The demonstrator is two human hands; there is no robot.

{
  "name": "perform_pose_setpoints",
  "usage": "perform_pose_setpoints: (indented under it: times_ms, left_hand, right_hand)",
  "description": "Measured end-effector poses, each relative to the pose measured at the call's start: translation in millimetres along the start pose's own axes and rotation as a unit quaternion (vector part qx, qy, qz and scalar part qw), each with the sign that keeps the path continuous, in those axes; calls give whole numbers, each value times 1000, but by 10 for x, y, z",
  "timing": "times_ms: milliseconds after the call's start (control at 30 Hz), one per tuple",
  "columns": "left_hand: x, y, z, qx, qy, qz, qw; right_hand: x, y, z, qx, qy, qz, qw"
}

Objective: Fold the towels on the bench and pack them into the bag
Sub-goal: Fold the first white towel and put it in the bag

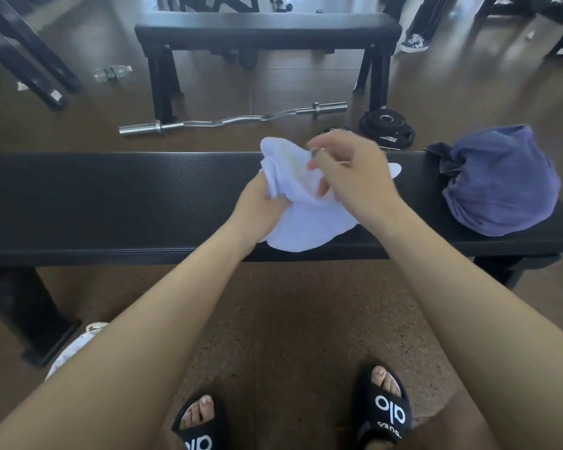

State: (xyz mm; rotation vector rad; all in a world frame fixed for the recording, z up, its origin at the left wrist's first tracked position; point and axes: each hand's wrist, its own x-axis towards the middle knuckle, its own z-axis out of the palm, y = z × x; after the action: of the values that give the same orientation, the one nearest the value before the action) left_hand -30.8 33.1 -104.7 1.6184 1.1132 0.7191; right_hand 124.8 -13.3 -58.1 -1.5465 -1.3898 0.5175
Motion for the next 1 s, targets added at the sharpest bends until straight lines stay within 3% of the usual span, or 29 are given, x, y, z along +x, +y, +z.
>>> perform_pose_setpoints:
  times_ms: [67, 100, 200, 267, 367, 467, 567, 767, 900, 1000]
  left_hand:
    - [-17, 63, -69, -50, 12, 4, 999]
    - [-9, 69, -103, -75, 11, 0, 997]
    - [45, 78, -156, -159, -15, -47, 986]
    - [35, 109, -186, -241, -15, -93, 966]
    - [37, 71, -167, -281, -60, -116, 951]
    - [56, 36, -51, -120, -96, -89, 984]
    - [79, 43, 19, -14, -81, -29, 996]
    - [-14, 60, -108, -154, -70, -63, 984]
    - [-72, 130, -184, -292, -80, -97, 948]
    - [-96, 158, -198, -375, -86, -124, 914]
  right_hand:
    - [67, 179, -123, -58, 117, 63, 989]
    - [84, 282, -166, -83, 133, 108, 982]
    - [114, 547, -183, -52, 59, 275, 958]
    - [93, 583, -153, 0, 25, 322, 946]
    - [111, 565, -132, 59, 71, 288, 953]
    - [136, 490, -117, 111, 86, 250, 958]
    - [113, 425, -99, 228, 68, 302, 923]
    - [22, 533, -133, 326, -62, 324, 886]
    - [2, 536, -172, 375, -166, 315, 856]
    - [20, 535, -151, 389, -136, 337, 847]
